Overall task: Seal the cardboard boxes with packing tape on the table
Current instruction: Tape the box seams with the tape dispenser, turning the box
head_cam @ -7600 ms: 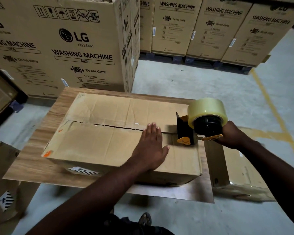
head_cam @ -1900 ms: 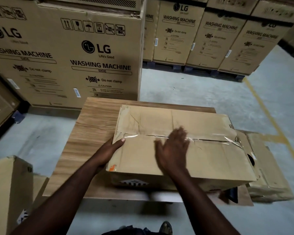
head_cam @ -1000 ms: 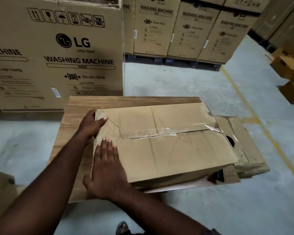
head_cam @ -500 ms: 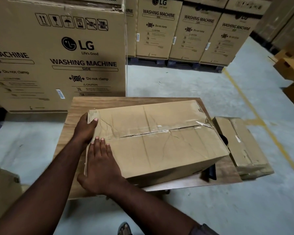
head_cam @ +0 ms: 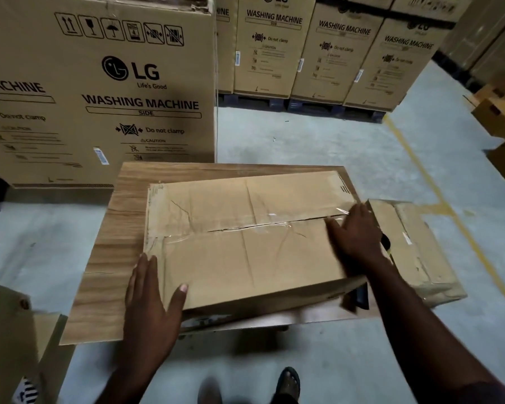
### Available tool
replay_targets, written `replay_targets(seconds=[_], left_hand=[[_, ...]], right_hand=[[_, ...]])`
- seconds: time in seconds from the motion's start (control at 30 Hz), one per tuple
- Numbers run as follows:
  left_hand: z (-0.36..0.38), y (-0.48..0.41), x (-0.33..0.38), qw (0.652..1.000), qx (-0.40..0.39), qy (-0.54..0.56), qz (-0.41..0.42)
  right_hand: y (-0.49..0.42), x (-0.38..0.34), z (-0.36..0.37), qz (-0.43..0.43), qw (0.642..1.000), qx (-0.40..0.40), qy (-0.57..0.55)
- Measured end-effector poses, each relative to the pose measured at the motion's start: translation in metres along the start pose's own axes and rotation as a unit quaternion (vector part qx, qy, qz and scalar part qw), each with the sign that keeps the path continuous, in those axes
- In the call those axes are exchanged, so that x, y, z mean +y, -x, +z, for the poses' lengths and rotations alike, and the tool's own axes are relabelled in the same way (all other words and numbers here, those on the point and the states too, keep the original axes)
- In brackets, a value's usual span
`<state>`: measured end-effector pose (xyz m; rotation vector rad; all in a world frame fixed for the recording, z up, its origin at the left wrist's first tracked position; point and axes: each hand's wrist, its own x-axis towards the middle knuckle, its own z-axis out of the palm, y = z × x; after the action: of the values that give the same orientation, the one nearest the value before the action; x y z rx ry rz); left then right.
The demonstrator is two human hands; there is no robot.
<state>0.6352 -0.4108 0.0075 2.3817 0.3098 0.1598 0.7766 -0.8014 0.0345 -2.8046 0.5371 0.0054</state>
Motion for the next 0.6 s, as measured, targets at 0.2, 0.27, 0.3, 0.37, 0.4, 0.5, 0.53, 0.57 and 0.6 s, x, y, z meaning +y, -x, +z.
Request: replay_targets(seconds=[0.2, 0.27, 0.3, 0.37, 0.4, 0.5, 0.53, 0.57, 0.6], left_hand=[[0.002, -0.053, -0.002, 0.998, 0.039, -0.051, 0.008], [-0.003, -0.08, -0.003, 0.995, 0.013, -0.099, 0.001], [-0.005, -0.094, -0.001, 0.991, -0.009, -0.135, -0.013], [0.001, -0.113, 0.02, 0.974, -0.049, -0.219, -0.027], [0.01, -0.117, 0.039, 0.968, -0.066, -0.241, -0.016], [0.053, -0.102, 0.11, 0.97, -0.122, -0.194, 0.081], [0.071, -0.091, 0.135, 0.968, -0.146, -0.171, 0.113], [0.09, -0.078, 0.157, 0.963, -0.171, -0.156, 0.139], [0.107, -0.066, 0.176, 0.954, -0.197, -0.155, 0.162]], right_hand=[[0.001, 0.009, 0.005, -0.015, 1.0, -0.002, -0.008], [0.007, 0.006, 0.009, -0.007, 1.0, -0.007, -0.001], [0.009, 0.003, 0.01, -0.004, 1.0, -0.011, 0.0], [0.009, 0.002, 0.013, -0.013, 1.0, -0.015, 0.009], [0.009, 0.002, 0.015, -0.032, 0.999, -0.019, 0.016], [0.005, 0.008, 0.018, -0.109, 0.994, -0.026, 0.011], [0.001, 0.014, 0.015, -0.12, 0.992, -0.025, -0.02], [-0.006, 0.023, 0.011, -0.125, 0.99, -0.018, -0.057], [-0.012, 0.033, 0.008, -0.119, 0.988, -0.012, -0.098]])
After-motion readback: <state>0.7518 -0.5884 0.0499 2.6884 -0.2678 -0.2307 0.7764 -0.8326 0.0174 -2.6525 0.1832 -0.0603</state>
